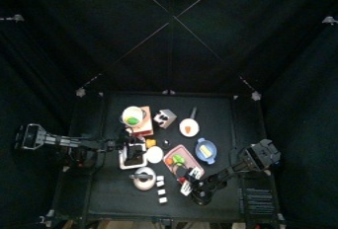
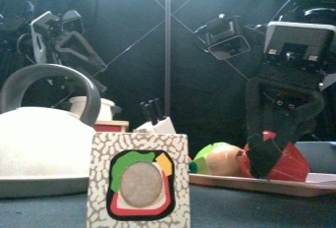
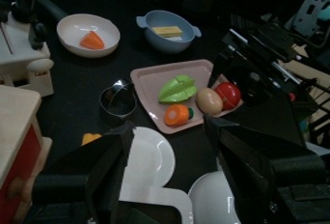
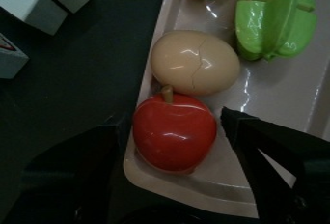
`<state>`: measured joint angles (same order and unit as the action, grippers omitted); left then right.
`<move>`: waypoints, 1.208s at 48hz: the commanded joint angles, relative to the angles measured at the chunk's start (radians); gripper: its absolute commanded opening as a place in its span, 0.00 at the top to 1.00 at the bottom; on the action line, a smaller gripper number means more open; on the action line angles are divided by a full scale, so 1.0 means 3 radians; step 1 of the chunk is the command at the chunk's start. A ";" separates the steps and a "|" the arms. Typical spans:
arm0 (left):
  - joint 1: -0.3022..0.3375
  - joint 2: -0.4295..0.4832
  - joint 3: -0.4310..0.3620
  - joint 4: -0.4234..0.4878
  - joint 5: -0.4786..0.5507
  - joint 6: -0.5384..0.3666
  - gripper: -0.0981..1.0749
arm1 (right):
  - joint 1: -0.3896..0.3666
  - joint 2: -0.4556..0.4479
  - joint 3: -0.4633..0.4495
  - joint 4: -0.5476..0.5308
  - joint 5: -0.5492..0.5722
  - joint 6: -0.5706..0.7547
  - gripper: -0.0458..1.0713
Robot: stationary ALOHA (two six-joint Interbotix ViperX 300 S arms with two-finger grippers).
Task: Grab apple
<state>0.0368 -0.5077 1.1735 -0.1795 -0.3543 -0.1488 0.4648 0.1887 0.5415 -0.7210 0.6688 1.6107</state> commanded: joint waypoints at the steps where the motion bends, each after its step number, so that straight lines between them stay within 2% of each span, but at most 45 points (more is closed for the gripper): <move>1: 0.0000 -0.0005 -0.0046 -0.0005 -0.0031 0.0000 0.12 | -0.0005 -0.0061 -0.0026 -0.0005 -0.0005 -0.0010 0.03; 12: 0.0000 0.0000 -0.0046 -0.0010 -0.0031 0.0000 0.12 | -0.0005 -0.0061 -0.0026 -0.0010 -0.0005 -0.0010 0.06; 29: 0.0000 -0.0005 -0.0041 -0.0005 -0.0031 0.0000 0.12 | -0.0010 -0.0061 -0.0031 0.0000 0.0010 -0.0005 0.23; 46: 0.0000 -0.0005 -0.0041 -0.0005 -0.0036 0.0000 0.12 | 0.0010 -0.0261 -0.0051 -0.0015 0.0087 -0.0010 0.23; 58: 0.0000 -0.0005 -0.0041 -0.0010 -0.0036 0.0000 0.12 | 0.0005 -0.0297 -0.0061 -0.0031 0.0092 -0.0010 0.23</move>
<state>0.0368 -0.5062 1.1720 -0.1810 -0.3543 -0.1503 0.4663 0.1396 0.5415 -0.7256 0.6949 1.6091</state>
